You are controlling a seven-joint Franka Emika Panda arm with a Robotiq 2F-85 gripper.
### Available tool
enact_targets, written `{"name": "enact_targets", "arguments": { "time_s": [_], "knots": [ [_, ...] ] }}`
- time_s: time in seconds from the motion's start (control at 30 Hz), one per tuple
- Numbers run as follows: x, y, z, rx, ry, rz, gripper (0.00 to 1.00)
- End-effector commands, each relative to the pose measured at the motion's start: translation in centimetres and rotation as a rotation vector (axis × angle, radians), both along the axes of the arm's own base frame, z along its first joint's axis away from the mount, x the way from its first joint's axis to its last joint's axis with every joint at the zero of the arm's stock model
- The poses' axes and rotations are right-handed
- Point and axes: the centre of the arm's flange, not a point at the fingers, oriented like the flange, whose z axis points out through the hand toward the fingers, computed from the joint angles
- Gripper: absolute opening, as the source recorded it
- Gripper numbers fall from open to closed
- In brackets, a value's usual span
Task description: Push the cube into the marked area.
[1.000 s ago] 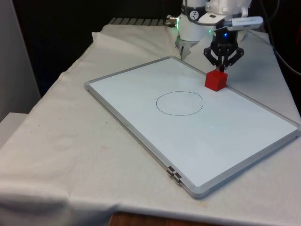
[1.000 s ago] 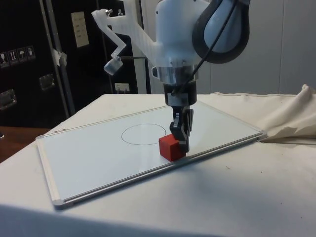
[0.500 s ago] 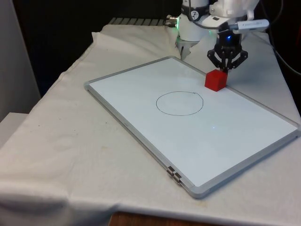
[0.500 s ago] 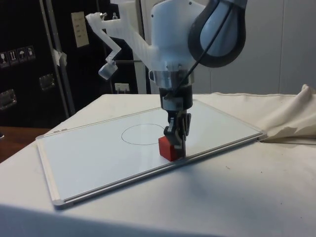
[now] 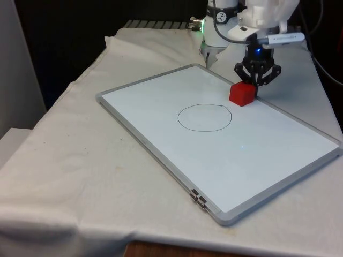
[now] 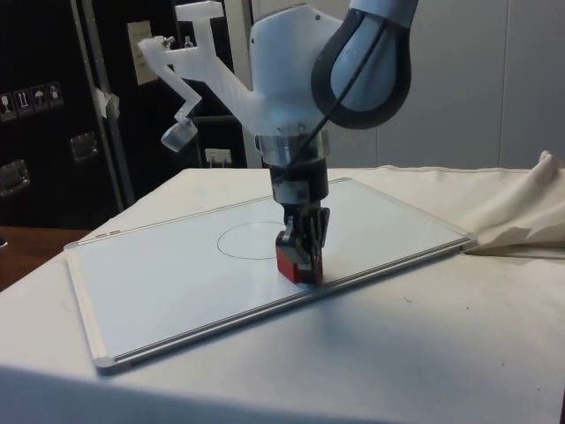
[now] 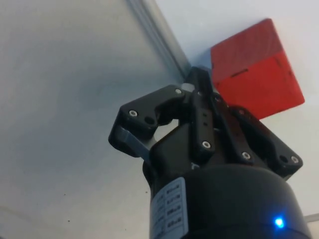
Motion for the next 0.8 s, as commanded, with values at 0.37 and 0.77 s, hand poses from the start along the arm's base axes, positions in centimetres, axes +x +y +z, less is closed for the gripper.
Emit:
{"name": "enact_targets", "arguments": {
  "time_s": [0.37, 0.77],
  "knots": [
    [2.5, -1.9, 2.0, -0.037, 0.017, -0.028, 0.00],
    [2.7, -3.1, 1.8, -0.037, 0.025, -0.035, 0.00]
  ]
}}
